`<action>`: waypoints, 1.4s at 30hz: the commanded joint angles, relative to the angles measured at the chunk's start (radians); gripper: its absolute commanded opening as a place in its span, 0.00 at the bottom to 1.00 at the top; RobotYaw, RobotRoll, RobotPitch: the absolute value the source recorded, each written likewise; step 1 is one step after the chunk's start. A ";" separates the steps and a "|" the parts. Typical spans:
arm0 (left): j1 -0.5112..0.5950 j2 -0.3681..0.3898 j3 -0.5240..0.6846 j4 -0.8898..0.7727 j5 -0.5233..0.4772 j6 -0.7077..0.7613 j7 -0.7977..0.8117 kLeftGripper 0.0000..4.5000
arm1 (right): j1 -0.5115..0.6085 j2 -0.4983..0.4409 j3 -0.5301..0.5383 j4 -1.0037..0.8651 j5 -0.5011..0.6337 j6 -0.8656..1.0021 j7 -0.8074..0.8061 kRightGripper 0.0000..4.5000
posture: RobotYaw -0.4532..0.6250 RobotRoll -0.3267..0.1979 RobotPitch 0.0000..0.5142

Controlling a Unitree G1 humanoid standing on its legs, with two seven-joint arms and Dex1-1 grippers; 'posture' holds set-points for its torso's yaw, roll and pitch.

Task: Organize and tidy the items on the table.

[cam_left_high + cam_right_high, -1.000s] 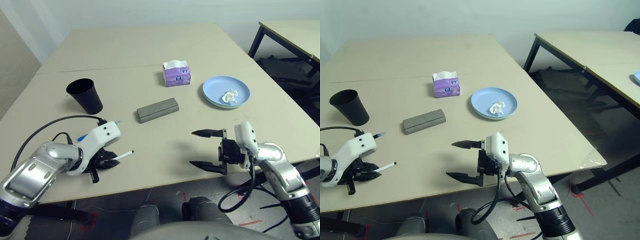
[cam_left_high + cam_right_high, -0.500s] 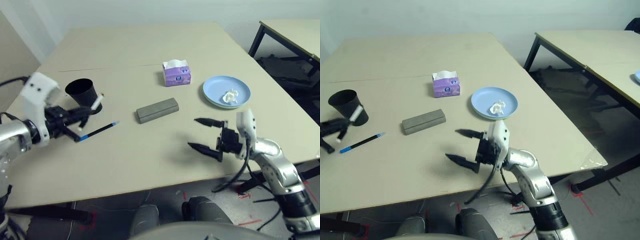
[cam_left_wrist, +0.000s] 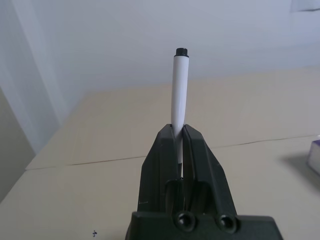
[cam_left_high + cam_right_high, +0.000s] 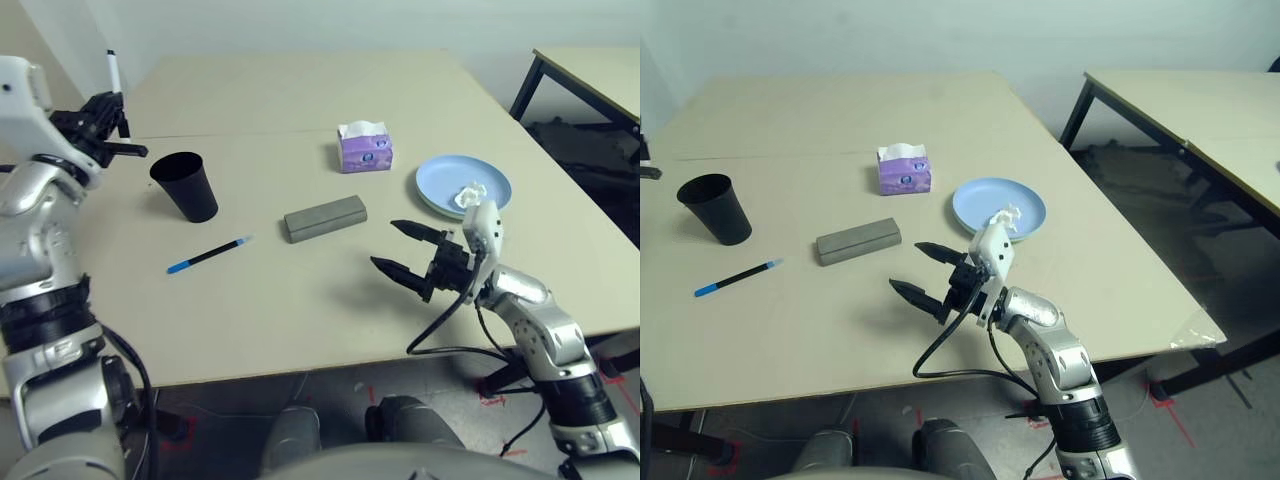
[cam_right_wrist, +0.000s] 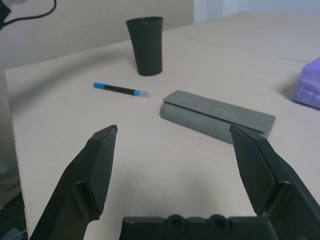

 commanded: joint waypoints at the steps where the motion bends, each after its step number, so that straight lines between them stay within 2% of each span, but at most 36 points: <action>1: -0.031 -0.016 -0.022 0.142 0.039 -0.131 0.024 0.00 | 0.023 -0.010 -0.004 -0.025 -0.009 0.002 -0.012 1.00 | 0.36 0.62 0.08; 8: 0.035 -0.053 -0.050 0.266 0.077 -0.348 0.047 0.00 | 0.030 -0.018 -0.004 -0.042 -0.007 0.010 -0.018 1.00 | 0.36 0.62 0.08; 13: 0.135 -0.115 -0.040 0.223 0.052 -0.401 0.054 0.00 | 0.016 -0.021 -0.002 -0.035 -0.005 0.014 -0.012 1.00 | 0.37 0.62 0.08; 19: 0.260 -0.145 -0.006 0.053 -0.007 -0.356 0.064 0.45 | -0.005 -0.025 -0.006 -0.014 -0.004 0.012 -0.004 1.00 | 0.39 0.62 0.08; 25: 0.235 -0.100 0.033 -0.034 -0.049 -0.327 0.059 0.94 | -0.017 -0.023 0.005 -0.004 -0.005 0.012 0.006 1.00 | 0.40 0.62 0.08; 26: 0.205 -0.078 0.032 -0.052 -0.057 -0.312 0.048 0.99 | -0.019 -0.023 0.006 -0.003 -0.006 0.011 0.008 1.00 | 0.40 0.62 0.08; 31: 0.108 -0.015 -0.018 -0.141 -0.085 -0.233 -0.027 0.99 | -0.017 -0.025 0.005 -0.002 -0.008 0.010 0.012 1.00 | 0.40 0.62 0.08; 33: 0.088 0.013 -0.077 -0.219 -0.114 -0.158 -0.120 0.99 | -0.012 -0.025 0.004 -0.006 -0.009 0.010 0.010 1.00 | 0.39 0.62 0.08; 36: 0.114 0.101 -0.183 -0.338 -0.143 -0.029 -0.303 0.99 | -0.003 -0.023 0.006 -0.013 -0.010 0.010 0.006 1.00 | 0.39 0.62 0.08; 38: 0.146 0.189 -0.252 -0.393 -0.142 0.060 -0.423 0.99 | 0.002 -0.022 0.008 -0.017 -0.010 0.010 0.004 1.00 | 0.39 0.62 0.07; 42: 0.249 0.421 -0.391 -0.426 -0.047 0.131 -0.656 0.99 | 0.003 -0.018 0.013 -0.017 -0.011 0.011 0.002 1.00 | 0.38 0.62 0.07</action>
